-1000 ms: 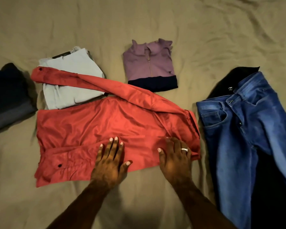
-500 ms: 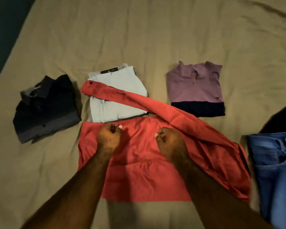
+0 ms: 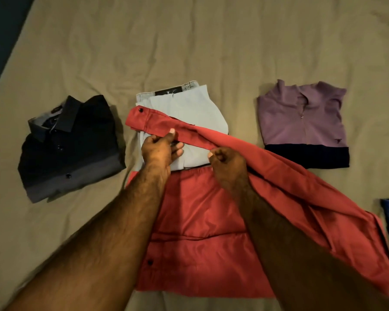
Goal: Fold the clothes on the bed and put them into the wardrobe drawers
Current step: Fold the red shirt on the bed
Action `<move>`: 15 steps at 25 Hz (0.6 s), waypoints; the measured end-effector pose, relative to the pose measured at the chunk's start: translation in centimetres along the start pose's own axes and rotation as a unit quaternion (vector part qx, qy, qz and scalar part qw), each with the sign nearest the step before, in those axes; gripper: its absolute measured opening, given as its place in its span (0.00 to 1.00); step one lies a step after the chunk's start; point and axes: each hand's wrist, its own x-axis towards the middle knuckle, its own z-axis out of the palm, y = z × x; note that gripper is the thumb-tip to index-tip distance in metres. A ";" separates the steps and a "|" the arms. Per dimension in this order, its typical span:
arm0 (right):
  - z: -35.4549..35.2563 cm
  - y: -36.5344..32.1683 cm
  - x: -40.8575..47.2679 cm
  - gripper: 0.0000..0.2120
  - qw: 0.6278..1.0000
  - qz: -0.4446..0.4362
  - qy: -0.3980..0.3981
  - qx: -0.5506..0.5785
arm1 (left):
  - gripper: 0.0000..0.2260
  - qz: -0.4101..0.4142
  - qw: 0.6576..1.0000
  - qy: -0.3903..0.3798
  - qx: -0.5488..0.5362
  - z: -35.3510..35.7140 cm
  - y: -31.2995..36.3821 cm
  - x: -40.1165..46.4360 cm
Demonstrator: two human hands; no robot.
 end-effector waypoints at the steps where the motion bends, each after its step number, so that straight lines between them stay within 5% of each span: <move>1: 0.8 0.0 0.8 0.11 0.999 0.022 -0.004 0.028 | 0.11 -0.004 1.000 0.003 -0.004 0.0 0.4 1.0; 5: 1.4 -2.0 1.1 0.11 0.986 0.088 -0.021 0.141 | 0.07 -0.024 0.998 -0.053 -0.032 0.0 0.8 1.7; 10: -0.5 -4.5 2.1 0.33 0.888 0.287 -0.095 0.346 | 0.16 -0.011 0.974 -0.227 -0.010 -1.8 0.2 -0.9; 15: -3.0 -4.7 0.4 0.09 0.879 0.278 -0.035 0.385 | 0.14 0.077 0.922 -0.351 0.142 -5.1 -2.4 -4.8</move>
